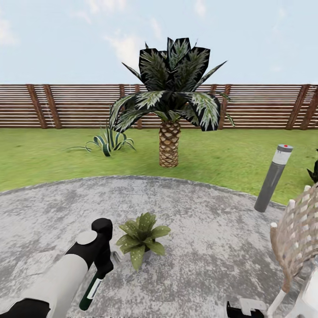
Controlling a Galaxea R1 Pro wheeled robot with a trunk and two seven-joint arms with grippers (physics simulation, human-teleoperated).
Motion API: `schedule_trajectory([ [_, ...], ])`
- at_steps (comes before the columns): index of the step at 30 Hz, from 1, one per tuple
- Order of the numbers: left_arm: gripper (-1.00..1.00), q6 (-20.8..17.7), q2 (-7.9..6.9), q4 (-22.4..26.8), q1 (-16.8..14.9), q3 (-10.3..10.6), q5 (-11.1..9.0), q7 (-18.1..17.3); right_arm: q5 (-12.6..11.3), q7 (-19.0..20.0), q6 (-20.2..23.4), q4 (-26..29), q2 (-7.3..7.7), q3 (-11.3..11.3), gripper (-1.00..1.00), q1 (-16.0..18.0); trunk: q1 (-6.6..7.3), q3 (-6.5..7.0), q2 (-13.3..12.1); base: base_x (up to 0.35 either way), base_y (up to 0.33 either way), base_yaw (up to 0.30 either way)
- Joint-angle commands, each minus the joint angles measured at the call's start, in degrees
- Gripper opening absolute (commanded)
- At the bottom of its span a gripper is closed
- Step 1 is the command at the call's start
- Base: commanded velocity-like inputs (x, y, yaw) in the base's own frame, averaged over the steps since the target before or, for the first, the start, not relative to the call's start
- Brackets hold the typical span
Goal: Pick up the pesticide atomizer in the garden and spray insectifuge to fully cover both potted plants in the garden.
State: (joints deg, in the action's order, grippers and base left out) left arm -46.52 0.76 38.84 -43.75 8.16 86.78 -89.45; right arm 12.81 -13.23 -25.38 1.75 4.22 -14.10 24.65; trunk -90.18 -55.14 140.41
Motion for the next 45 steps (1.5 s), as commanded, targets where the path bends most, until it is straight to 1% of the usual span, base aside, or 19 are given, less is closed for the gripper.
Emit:
schedule_trajectory([
  [1,-1.00,-0.58,0.51,0.08,-0.07,0.10,0.53,-0.55,0.59,-0.23,-0.17,-0.08,-0.02,-0.40,1.00,0.05,0.04,-0.01,0.03,-0.275,-0.077,-0.172],
  [4,-1.00,-0.66,1.48,0.11,-0.37,0.24,0.57,-0.55,0.62,-0.22,-0.20,-0.08,-0.07,-0.40,1.00,0.05,0.04,0.05,0.03,-0.117,-0.028,-0.063],
  [9,-1.00,-0.76,2.00,0.20,-1.23,0.28,0.57,-0.55,0.66,-0.21,-0.20,-0.08,-0.09,-0.33,1.00,0.05,0.04,0.05,0.03,-0.010,-0.003,-0.006],
  [10,-1.00,-0.76,2.21,0.22,-1.74,0.28,0.57,-0.55,0.67,-0.21,-0.20,-0.08,-0.09,-0.32,1.00,0.05,0.04,0.05,0.03,-0.002,0.000,-0.001],
  [12,-1.00,-0.99,2.91,0.21,-4.63,0.24,0.58,-0.55,0.71,-0.21,-0.20,-0.11,-0.09,-0.31,1.00,0.05,0.04,0.05,0.03,0.000,0.000,0.000],
  [15,-1.00,-2.54,4.69,-0.07,-8.72,0.29,0.55,-0.55,0.72,-0.21,-0.20,-0.13,-0.09,-0.31,1.00,0.05,0.04,0.05,0.03,0.000,0.000,0.000],
  [16,-1.00,-2.72,5.31,-0.23,-9.20,0.34,0.66,-0.55,0.72,-0.21,-0.20,-0.13,-0.09,-0.31,1.00,0.05,0.04,0.05,0.03,0.000,0.000,0.000],
  [17,-1.00,-2.88,6.30,-0.40,-9.61,0.40,0.88,-0.55,0.72,-0.21,-0.20,-0.12,-0.09,-0.31,1.00,0.05,0.04,0.05,0.03,0.000,0.000,0.000],
  [19,-1.00,-3.00,7.48,-0.61,-9.93,0.46,0.98,-0.55,0.71,-0.21,-0.20,-0.12,-0.09,-0.31,1.00,0.05,0.04,0.05,0.03,0.000,0.000,0.000],
  [27,-1.00,-3.02,8.10,-0.05,-10.09,0.46,0.69,-0.55,0.71,-0.21,-0.20,-0.09,-0.09,-0.31,1.00,0.05,0.04,0.05,0.03,0.000,0.000,0.000],
  [33,-1.00,-2.75,7.38,-0.75,-8.34,0.47,0.67,-0.55,0.73,-0.21,-0.20,-0.09,-0.04,-0.32,1.00,0.05,0.04,0.05,0.03,0.000,0.000,0.000],
  [35,-1.00,-2.53,6.94,-0.56,-6.07,0.35,0.70,-0.55,0.73,-0.21,-0.20,-0.11,-0.01,-0.31,1.00,0.05,0.04,0.05,0.03,0.000,0.000,0.000],
  [37,-1.00,-2.40,5.62,-0.17,-3.68,0.30,0.68,-0.55,0.73,-0.21,-0.20,-0.15,-0.03,-0.31,1.00,0.05,0.04,0.05,0.03,0.000,0.000,0.000],
  [38,-1.00,-2.38,5.03,-0.18,-3.28,0.26,0.65,-0.55,0.73,-0.21,-0.20,-0.16,-0.02,-0.31,1.00,0.05,0.04,0.05,0.03,0.000,0.000,0.000],
  [41,-1.00,-2.35,2.52,-0.47,-2.69,0.14,0.52,-0.55,0.68,-0.21,-0.20,-0.11,-0.03,-0.31,1.00,0.05,0.04,0.05,0.03,0.000,0.000,0.000],
  [42,-1.00,-2.35,2.12,-0.55,-2.63,0.12,0.51,-0.55,0.67,-0.21,-0.20,-0.10,-0.08,-0.31,1.00,0.05,0.04,0.05,0.03,0.000,0.000,0.000],
  [43,-1.00,-2.35,1.41,-0.67,-1.96,-0.34,0.50,-0.55,0.64,-0.21,-0.20,-0.08,-0.20,-0.31,1.00,0.05,0.04,0.05,0.03,0.000,0.000,0.000],
  [44,-1.00,-2.35,1.34,-0.68,-1.80,-0.79,0.50,-0.55,0.64,-0.21,-0.24,-0.08,-0.19,-0.31,1.00,0.05,0.04,0.05,0.03,0.000,0.000,0.000],
  [45,-1.00,-2.35,0.69,-0.42,-1.63,-1.54,0.52,-0.55,0.64,-0.25,-0.26,-0.08,-0.13,-0.35,1.00,0.05,0.04,0.05,0.03,0.000,0.000,0.028],
])
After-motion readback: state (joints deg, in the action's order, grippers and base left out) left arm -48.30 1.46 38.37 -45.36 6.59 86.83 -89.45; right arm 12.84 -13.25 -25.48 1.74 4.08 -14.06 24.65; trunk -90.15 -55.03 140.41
